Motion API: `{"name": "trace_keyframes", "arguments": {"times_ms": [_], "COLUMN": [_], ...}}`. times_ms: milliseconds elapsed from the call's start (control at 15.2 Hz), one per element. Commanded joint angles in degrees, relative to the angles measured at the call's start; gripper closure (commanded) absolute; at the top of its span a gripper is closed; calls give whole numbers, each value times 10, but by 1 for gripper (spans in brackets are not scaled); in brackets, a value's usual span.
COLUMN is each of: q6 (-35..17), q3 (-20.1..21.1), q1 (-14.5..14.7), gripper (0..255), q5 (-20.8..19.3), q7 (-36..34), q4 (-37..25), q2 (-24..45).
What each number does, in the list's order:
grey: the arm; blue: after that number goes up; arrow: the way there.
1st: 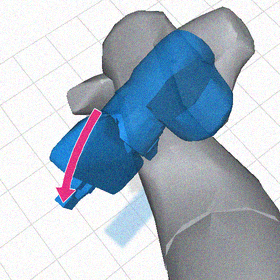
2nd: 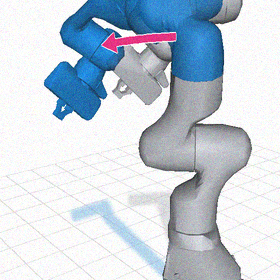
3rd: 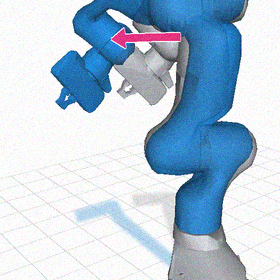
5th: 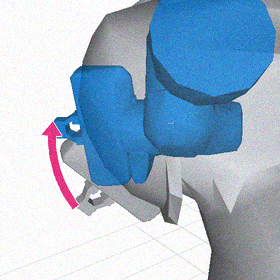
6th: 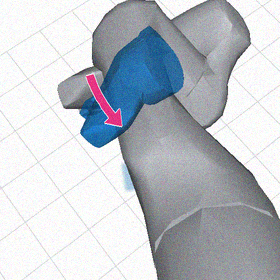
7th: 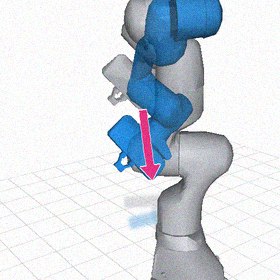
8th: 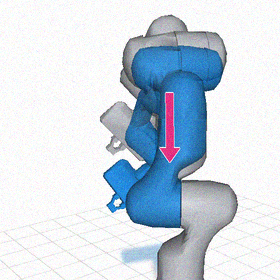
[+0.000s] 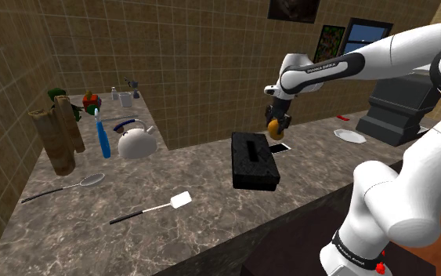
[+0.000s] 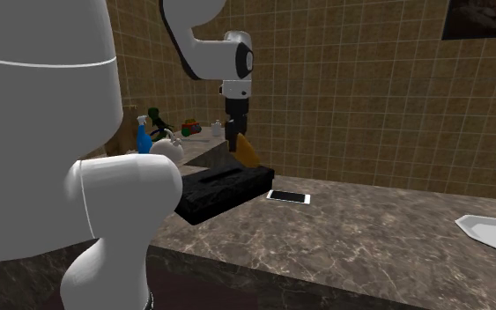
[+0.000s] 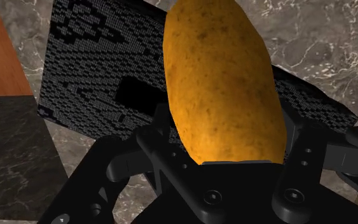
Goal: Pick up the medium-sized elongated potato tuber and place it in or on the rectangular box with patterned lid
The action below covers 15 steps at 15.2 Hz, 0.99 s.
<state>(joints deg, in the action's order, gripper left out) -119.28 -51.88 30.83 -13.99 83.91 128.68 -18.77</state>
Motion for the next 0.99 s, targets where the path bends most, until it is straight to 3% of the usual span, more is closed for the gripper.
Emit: {"name": "trace_keyframes", "arguments": {"times_ms": [0,396,924], "q6": [-6,-11,-73], "q3": [6,18,6], "q1": [20,76,78], "gripper": [255,255,255], "q5": [21,95,126], "q7": [-15,-39,-15], "q4": [-11,-67,-29], "q2": [24,110,146]}}
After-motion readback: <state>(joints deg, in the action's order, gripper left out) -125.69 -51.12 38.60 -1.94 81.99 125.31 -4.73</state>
